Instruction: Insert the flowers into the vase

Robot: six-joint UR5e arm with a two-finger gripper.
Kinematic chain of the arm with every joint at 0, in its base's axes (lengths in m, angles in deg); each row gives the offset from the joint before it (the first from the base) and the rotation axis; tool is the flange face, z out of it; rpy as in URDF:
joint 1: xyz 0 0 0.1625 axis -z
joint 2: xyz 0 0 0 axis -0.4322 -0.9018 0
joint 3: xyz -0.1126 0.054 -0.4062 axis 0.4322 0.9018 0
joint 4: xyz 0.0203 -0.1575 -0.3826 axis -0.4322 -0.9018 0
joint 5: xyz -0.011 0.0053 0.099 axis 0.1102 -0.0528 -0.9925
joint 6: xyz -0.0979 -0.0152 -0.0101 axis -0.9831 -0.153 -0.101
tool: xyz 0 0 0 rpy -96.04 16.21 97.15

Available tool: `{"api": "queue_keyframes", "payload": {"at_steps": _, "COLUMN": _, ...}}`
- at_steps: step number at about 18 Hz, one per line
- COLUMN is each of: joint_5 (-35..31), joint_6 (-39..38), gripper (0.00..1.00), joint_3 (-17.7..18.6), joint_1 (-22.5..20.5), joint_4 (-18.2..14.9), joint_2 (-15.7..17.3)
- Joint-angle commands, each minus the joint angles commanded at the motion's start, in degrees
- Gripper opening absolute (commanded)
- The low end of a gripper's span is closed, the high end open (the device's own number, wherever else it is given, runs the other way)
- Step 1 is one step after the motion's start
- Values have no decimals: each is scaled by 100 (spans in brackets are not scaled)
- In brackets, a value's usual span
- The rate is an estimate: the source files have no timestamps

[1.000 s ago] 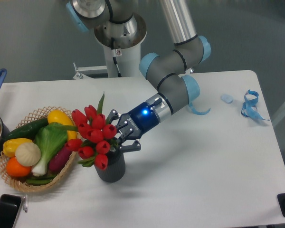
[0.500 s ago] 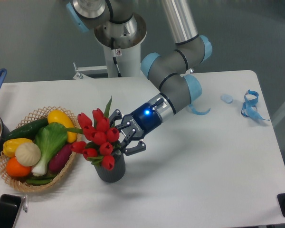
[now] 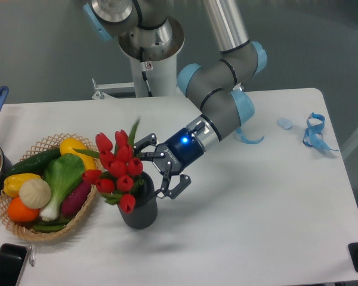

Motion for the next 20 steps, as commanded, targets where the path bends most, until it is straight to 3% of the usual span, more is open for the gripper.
{"api": "queue_keyframes", "payload": {"at_steps": 6, "joint_5": -1794, "joint_6": 0, "gripper": 100, "joint_3": -61, "joint_1": -281, "joint_4": -17, "joint_2": 572}}
{"api": "queue_keyframes", "payload": {"at_steps": 10, "joint_5": -3322, "joint_6": -78, "gripper": 100, "joint_3": -79, "joint_1": -492, "joint_4": -26, "joint_2": 1239}}
{"api": "queue_keyframes", "payload": {"at_steps": 14, "joint_5": -3868, "joint_6": -474, "gripper": 100, "joint_3": -702, "joint_1": -729, "joint_4": -166, "joint_2": 1600}}
{"api": "queue_keyframes", "payload": {"at_steps": 17, "joint_5": -5202, "joint_6": -387, "gripper": 100, "joint_3": -983, "joint_1": -791, "joint_4": -587, "joint_2": 1803}}
{"api": "queue_keyframes", "payload": {"at_steps": 20, "joint_5": -5637, "joint_6": 139, "gripper": 100, "joint_3": -1387, "joint_1": -809, "joint_4": -1359, "joint_2": 1873}}
